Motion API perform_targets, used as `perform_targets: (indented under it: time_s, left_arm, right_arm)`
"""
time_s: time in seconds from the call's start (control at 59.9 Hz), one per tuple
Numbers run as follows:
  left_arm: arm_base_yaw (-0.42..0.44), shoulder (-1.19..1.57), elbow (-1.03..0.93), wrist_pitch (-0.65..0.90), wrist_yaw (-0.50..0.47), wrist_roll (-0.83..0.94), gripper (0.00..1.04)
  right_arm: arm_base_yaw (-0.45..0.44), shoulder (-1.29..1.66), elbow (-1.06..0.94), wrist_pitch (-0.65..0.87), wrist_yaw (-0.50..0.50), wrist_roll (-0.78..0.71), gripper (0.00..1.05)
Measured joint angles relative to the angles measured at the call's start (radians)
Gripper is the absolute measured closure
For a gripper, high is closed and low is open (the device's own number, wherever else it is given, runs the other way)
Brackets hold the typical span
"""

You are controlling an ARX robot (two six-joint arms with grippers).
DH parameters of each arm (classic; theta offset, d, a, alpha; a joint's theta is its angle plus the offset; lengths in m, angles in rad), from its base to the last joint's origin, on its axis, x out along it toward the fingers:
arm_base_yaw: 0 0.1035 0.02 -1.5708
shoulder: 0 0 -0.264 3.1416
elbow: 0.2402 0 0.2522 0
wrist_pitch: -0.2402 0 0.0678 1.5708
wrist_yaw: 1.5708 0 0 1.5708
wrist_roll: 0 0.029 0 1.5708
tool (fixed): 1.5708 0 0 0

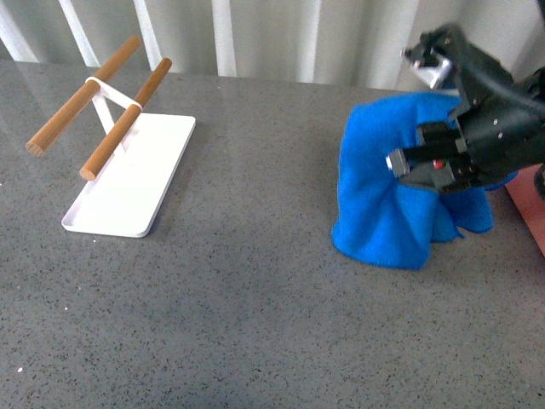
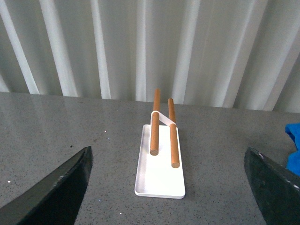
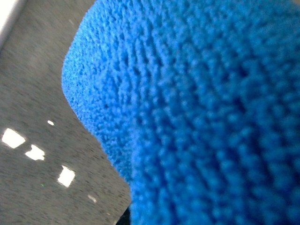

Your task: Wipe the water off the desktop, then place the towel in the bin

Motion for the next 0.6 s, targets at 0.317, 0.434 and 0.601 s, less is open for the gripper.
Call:
perform_targets:
  time_s: [0.317,0.434,0.601]
  left_arm:
    - [0.0,0.0,0.0,0.0,0.0,0.0,0.07]
    - [0.0,0.0,0.0,0.0,0.0,0.0,0.07]
    - [0.0,-0.001,0.0,0.0,0.0,0.0,0.07]
  right_arm:
    - [-0.006,0.212,0.154,-0.151,0.262,-0.199,1.01]
    - [0.002,0.299,0.262,-0.18,0.33,-0.24,1.01]
    - [0.055,0.381,0.413,-0.215,0.34,-0.243,1.01]
